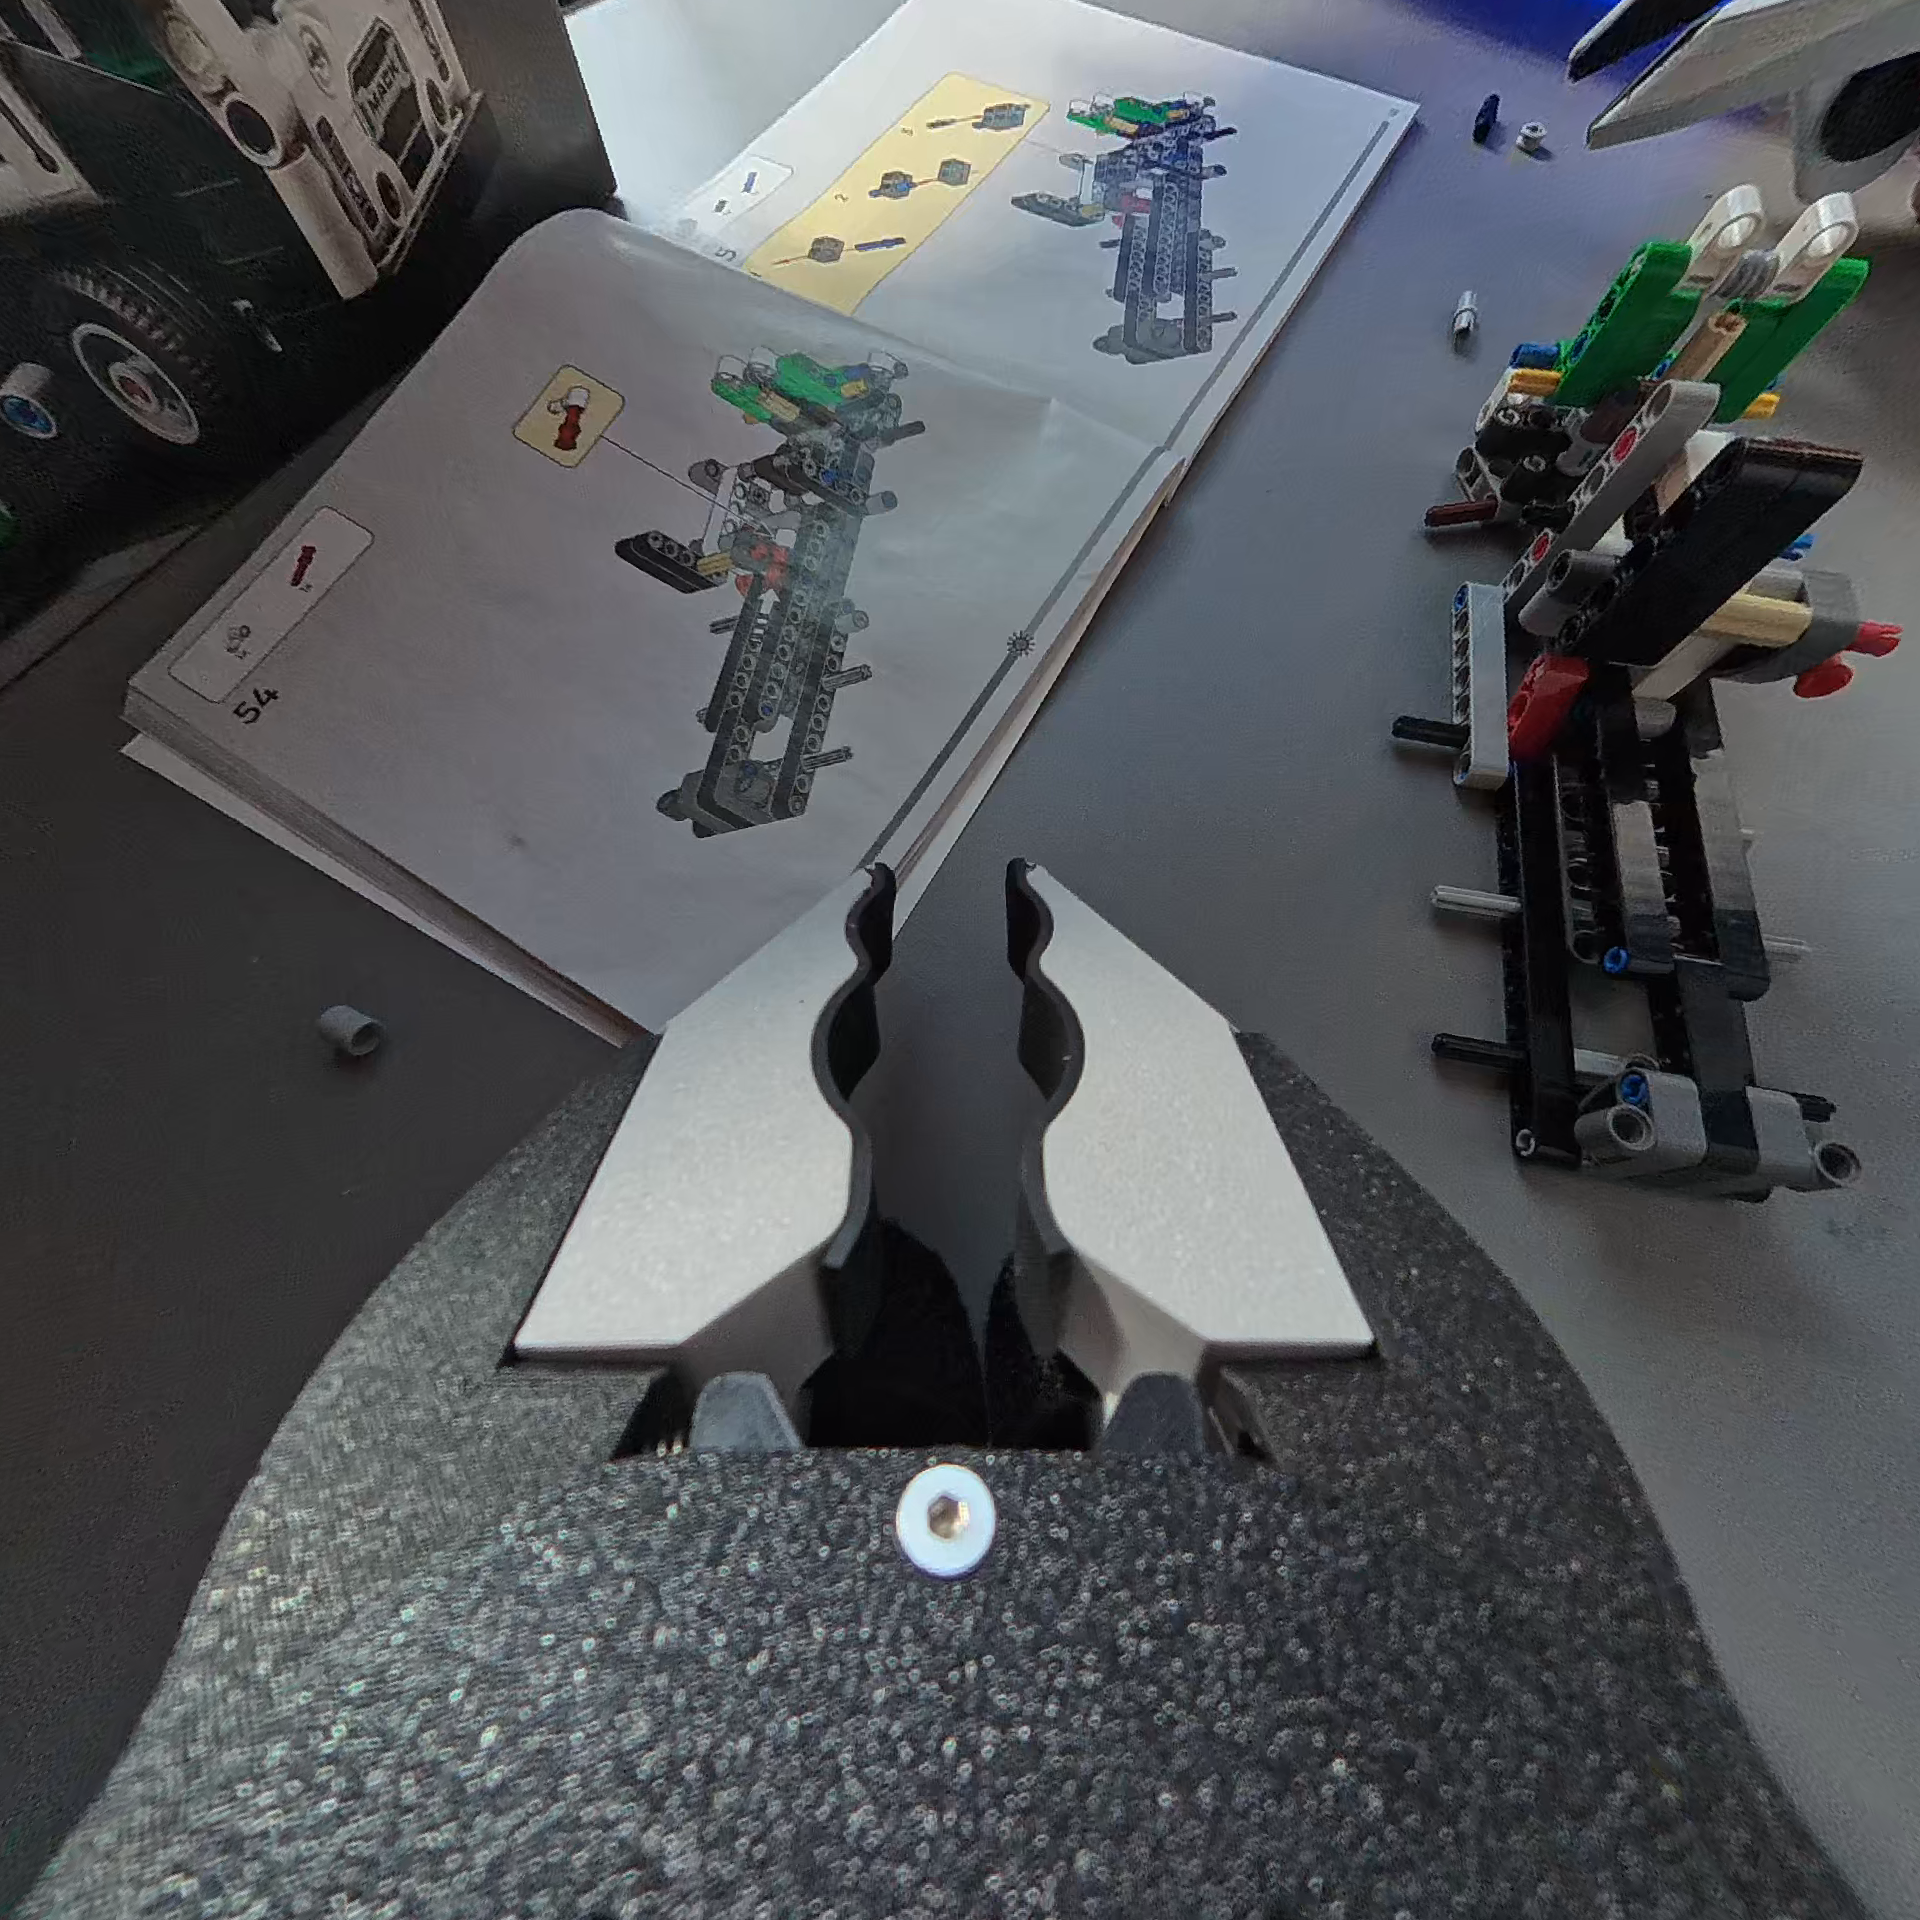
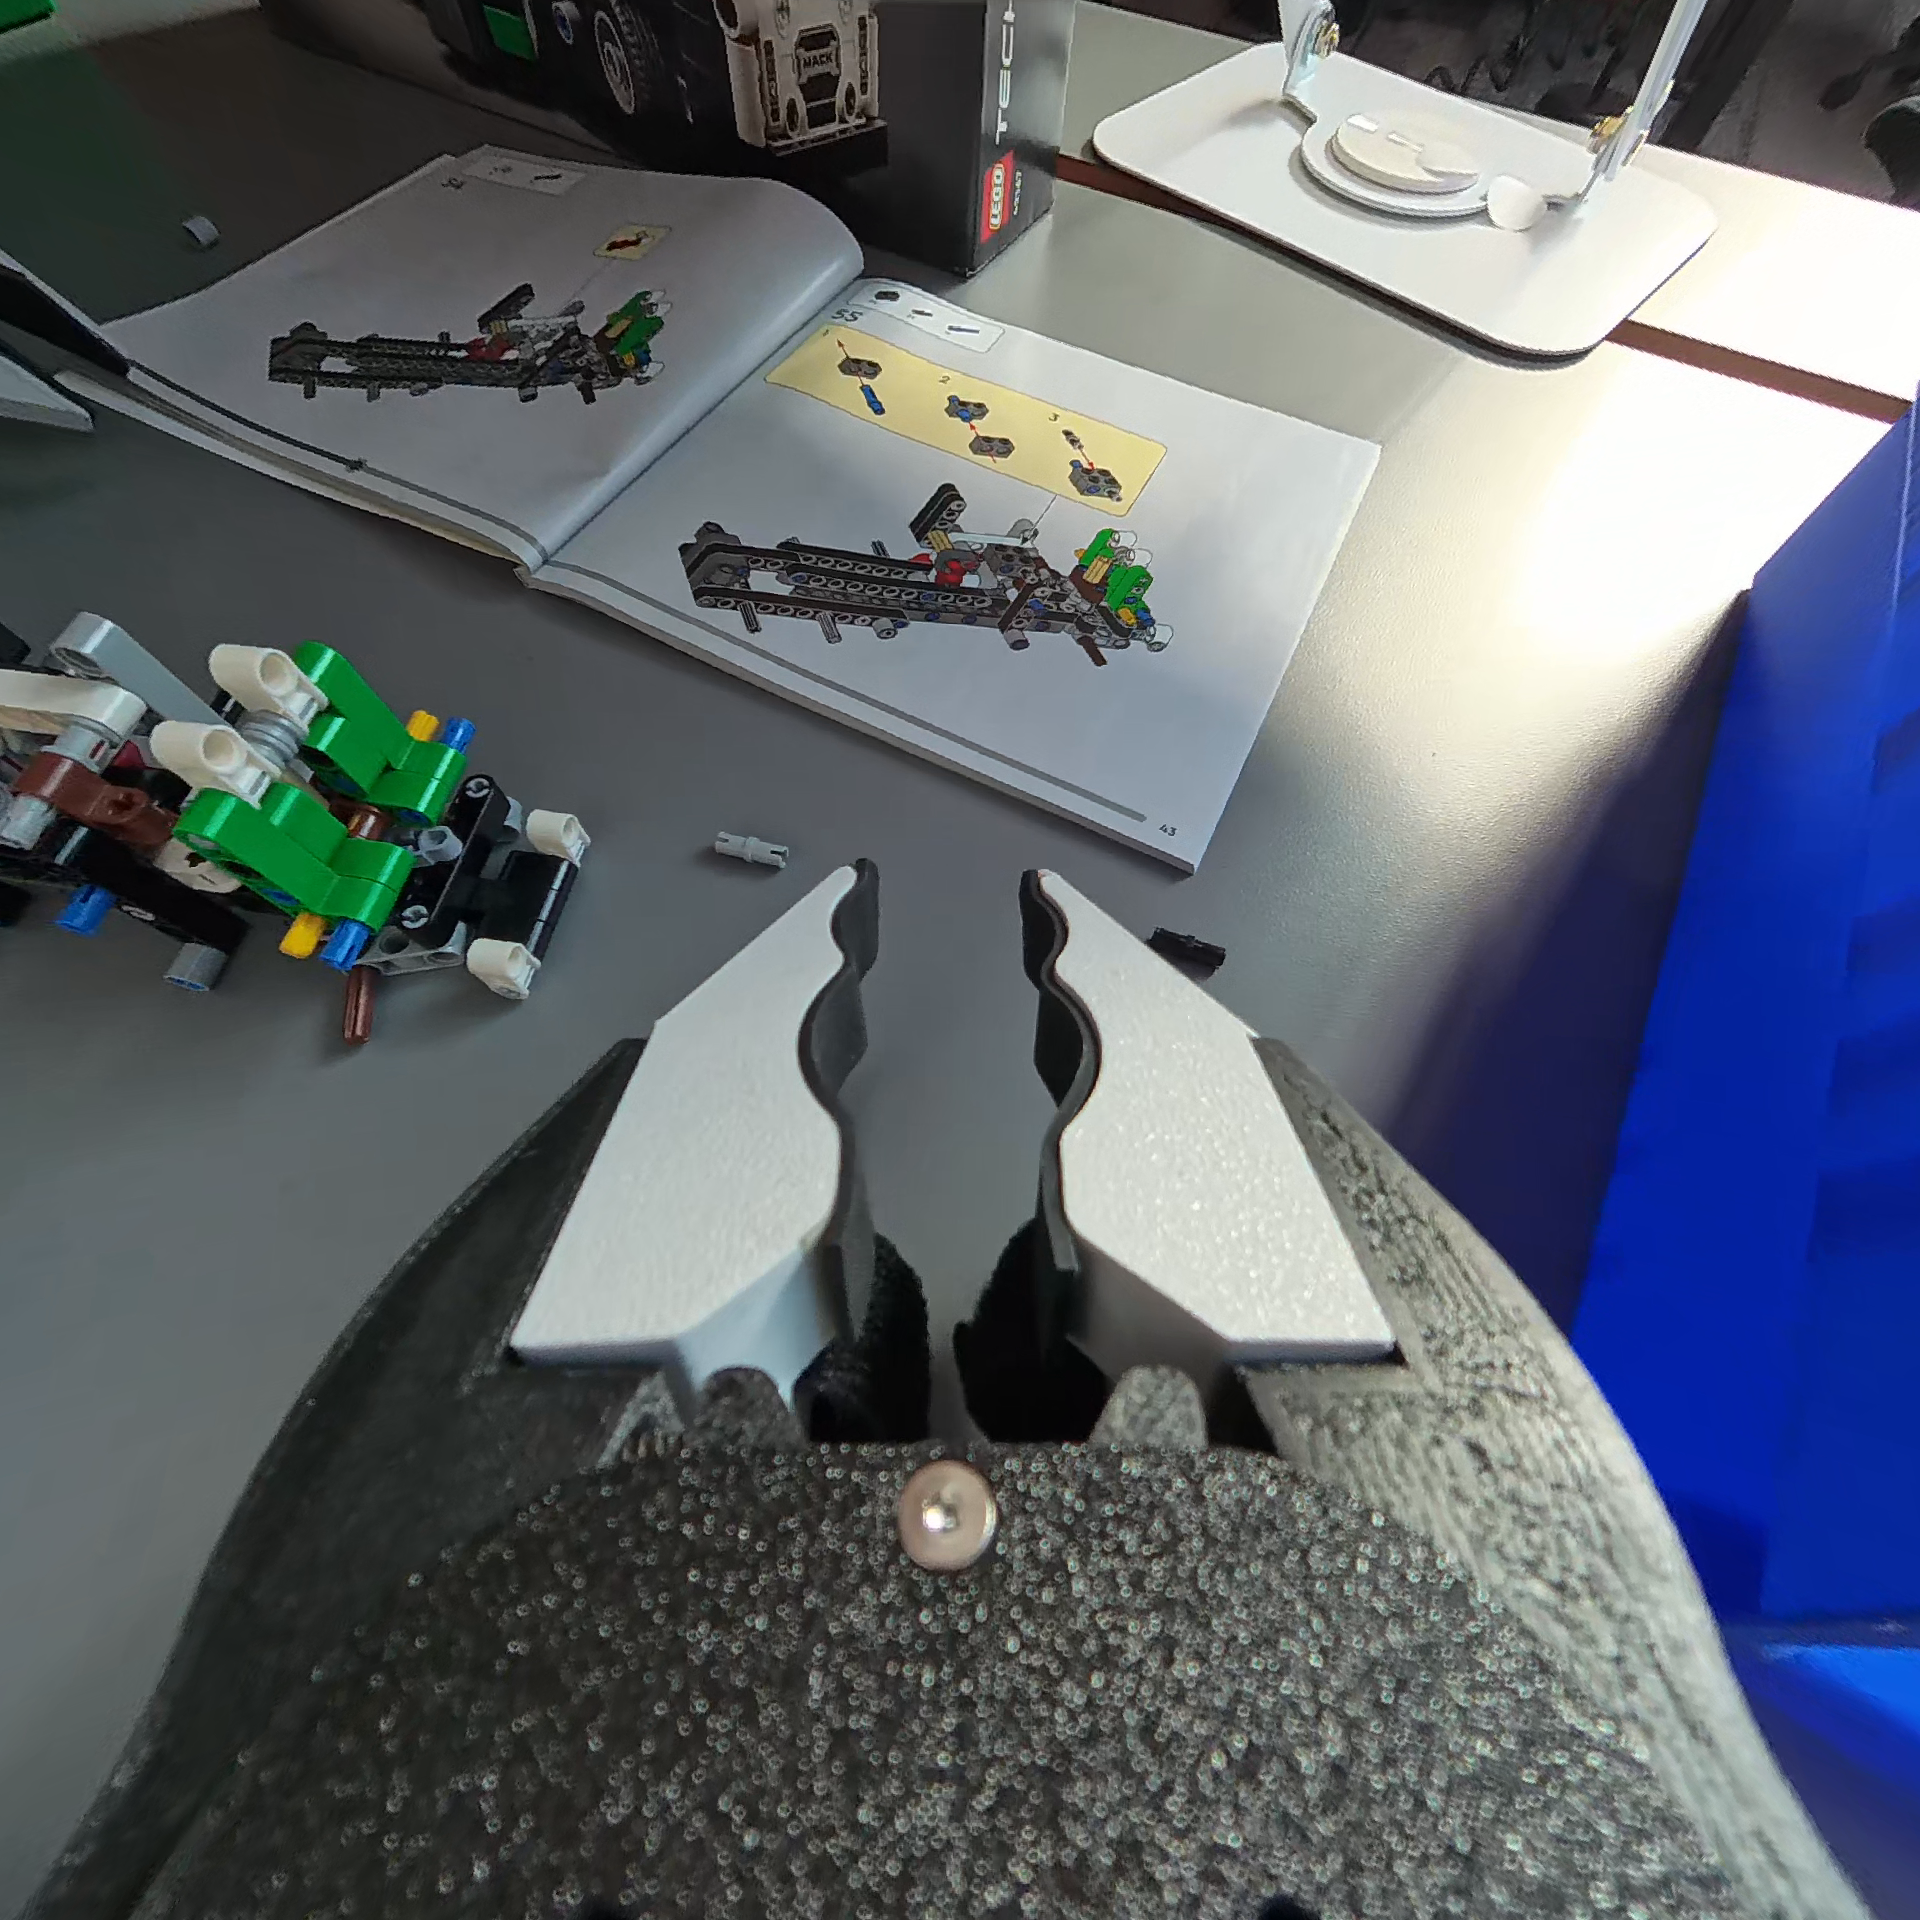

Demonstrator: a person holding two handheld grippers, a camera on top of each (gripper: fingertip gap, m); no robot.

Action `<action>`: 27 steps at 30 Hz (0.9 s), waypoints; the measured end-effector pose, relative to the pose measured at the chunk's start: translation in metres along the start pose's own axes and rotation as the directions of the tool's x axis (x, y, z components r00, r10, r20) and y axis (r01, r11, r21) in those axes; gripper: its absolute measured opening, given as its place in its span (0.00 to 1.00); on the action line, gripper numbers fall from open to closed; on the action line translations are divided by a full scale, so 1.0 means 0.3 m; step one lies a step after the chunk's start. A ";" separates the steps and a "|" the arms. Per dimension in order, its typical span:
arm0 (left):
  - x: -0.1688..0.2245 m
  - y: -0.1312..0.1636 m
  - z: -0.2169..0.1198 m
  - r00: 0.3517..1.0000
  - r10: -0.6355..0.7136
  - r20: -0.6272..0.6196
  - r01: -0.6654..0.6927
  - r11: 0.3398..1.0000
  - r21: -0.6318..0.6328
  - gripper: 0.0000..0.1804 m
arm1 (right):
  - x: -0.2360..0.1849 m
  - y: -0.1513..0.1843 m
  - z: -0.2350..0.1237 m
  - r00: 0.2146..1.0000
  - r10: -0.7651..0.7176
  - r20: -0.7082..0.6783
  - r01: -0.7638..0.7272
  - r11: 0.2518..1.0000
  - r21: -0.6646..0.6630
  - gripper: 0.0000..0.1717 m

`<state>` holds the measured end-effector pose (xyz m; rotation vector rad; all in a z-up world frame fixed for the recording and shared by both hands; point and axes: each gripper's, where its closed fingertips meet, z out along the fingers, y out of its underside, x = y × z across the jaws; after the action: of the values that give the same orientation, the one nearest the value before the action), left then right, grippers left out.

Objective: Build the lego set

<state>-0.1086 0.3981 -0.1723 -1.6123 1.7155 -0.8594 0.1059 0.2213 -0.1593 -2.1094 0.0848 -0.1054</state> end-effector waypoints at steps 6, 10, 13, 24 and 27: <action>0.001 0.001 0.001 1.000 0.002 -0.001 -0.002 1.000 -0.001 0.11 | -0.003 0.013 0.010 1.000 -0.011 -0.001 0.011 0.999 -0.031 0.15; 0.002 0.004 0.004 1.000 0.004 -0.001 -0.004 1.000 -0.009 0.12 | -0.002 0.009 0.008 1.000 -0.006 -0.001 0.006 1.000 -0.023 0.14; 0.000 0.005 0.005 1.000 -0.010 -0.009 0.010 1.000 -0.011 0.12 | -0.001 0.008 0.007 1.000 -0.003 0.000 0.003 1.000 -0.019 0.14; 0.002 0.009 0.009 1.000 -0.006 -0.009 0.006 1.000 -0.022 0.12 | -0.011 0.010 0.008 0.999 -0.034 0.001 0.034 0.999 -0.022 0.13; 0.005 0.013 0.012 1.000 0.001 -0.010 -0.001 1.000 -0.030 0.12 | -0.010 0.013 0.011 0.999 -0.035 -0.002 0.035 0.999 -0.030 0.13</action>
<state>-0.1081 0.3967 -0.1775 -1.6295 1.7434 -0.8462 0.1031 0.2224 -0.1644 -2.1409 0.0513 -0.1281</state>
